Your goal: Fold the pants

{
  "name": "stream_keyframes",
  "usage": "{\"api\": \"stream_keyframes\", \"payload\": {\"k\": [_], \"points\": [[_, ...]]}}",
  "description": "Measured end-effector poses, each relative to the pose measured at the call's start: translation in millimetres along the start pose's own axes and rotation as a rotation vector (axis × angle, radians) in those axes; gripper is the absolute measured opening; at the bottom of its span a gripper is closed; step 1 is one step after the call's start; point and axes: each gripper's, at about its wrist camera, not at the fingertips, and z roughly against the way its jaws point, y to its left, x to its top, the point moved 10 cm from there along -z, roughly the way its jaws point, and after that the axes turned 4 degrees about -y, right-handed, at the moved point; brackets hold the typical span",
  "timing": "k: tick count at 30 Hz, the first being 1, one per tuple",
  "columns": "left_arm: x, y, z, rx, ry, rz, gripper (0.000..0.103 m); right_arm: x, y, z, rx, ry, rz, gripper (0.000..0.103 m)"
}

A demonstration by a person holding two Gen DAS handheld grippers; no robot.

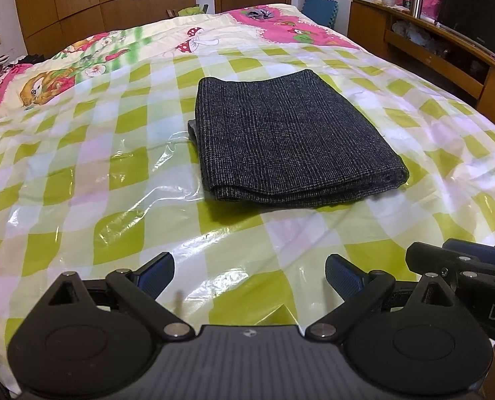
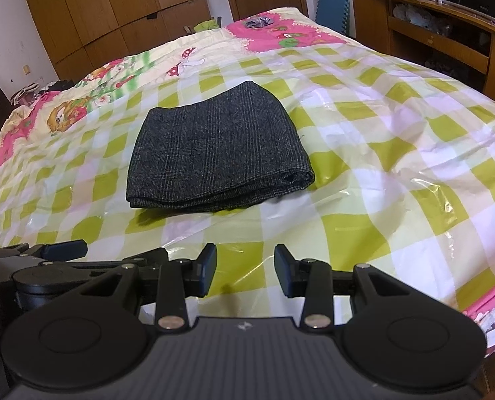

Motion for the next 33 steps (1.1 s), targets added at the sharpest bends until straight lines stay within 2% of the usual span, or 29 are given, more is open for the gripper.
{"api": "stream_keyframes", "payload": {"k": [9, 33], "points": [[0.9, 2.1, 1.8, -0.003, -0.008, 0.002, 0.103, -3.0, -8.5, -2.7, -0.027, 0.01, -0.005, 0.039], [2.4, 3.0, 7.1, -0.001, -0.028, -0.016, 0.103, -4.9, -7.8, -10.6, -0.029, 0.024, -0.01, 0.039]]}}
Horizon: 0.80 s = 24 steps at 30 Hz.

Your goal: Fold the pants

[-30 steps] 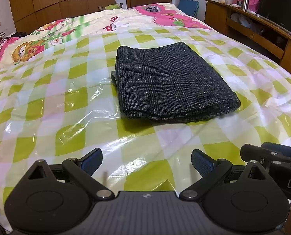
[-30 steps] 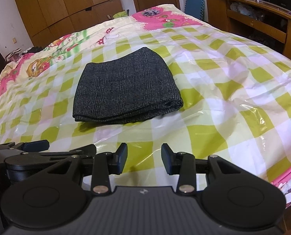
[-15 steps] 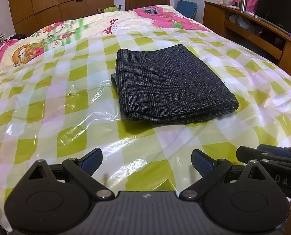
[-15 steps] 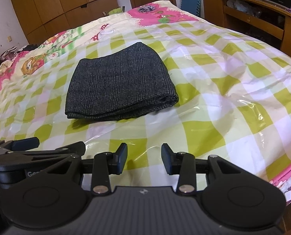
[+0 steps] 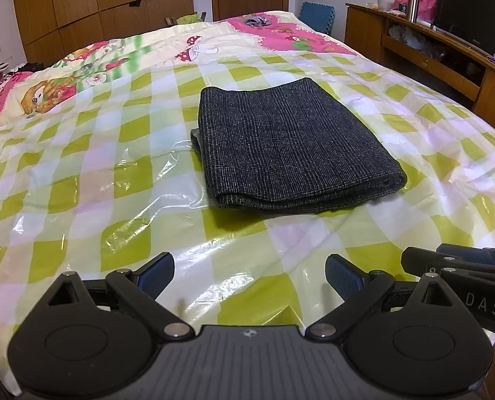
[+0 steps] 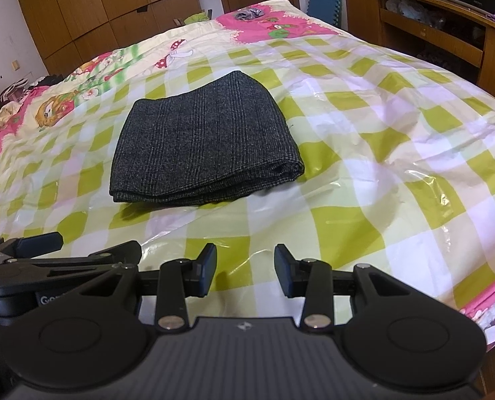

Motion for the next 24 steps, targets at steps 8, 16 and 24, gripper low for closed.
{"api": "stream_keyframes", "payload": {"k": [8, 16, 24], "points": [[0.9, 1.0, 0.7, 0.003, -0.004, 0.003, 0.103, 0.8, 1.4, 0.1, -0.001, 0.0, 0.004, 0.039], [1.8, 2.8, 0.7, 0.002, -0.005, 0.011, 0.103, 2.1, 3.3, 0.2, 0.001, -0.002, 0.005, 0.039], [3.6, 1.8, 3.8, -0.002, -0.023, 0.004, 0.103, 6.2, 4.1, 1.0, 0.001, -0.007, 0.005, 0.039]]}}
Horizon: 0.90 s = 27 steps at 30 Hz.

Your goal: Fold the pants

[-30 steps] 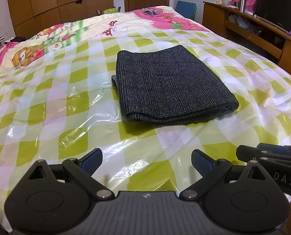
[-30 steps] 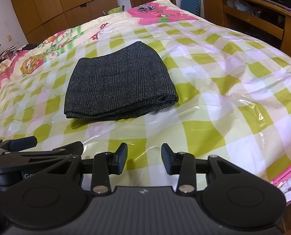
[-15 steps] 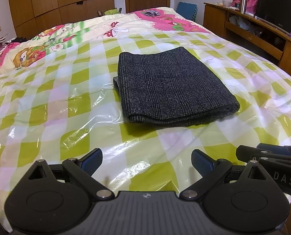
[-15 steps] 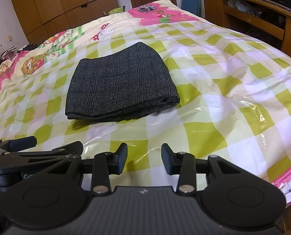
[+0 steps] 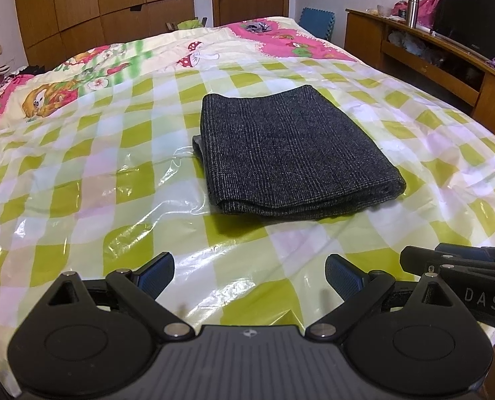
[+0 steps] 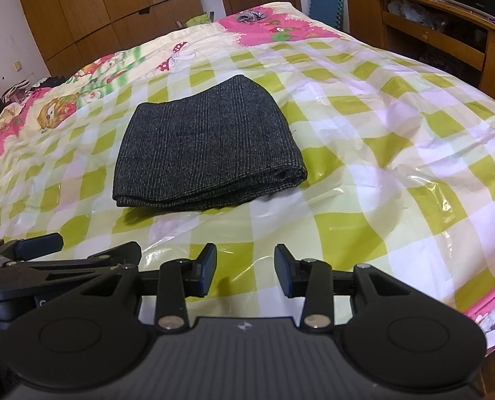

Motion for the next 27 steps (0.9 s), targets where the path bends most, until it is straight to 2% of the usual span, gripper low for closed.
{"api": "stream_keyframes", "payload": {"k": [27], "points": [[5.0, -0.9, 4.4, -0.008, -0.031, -0.025, 0.103, 0.8, -1.7, 1.0, -0.005, -0.004, -0.001, 0.039]]}}
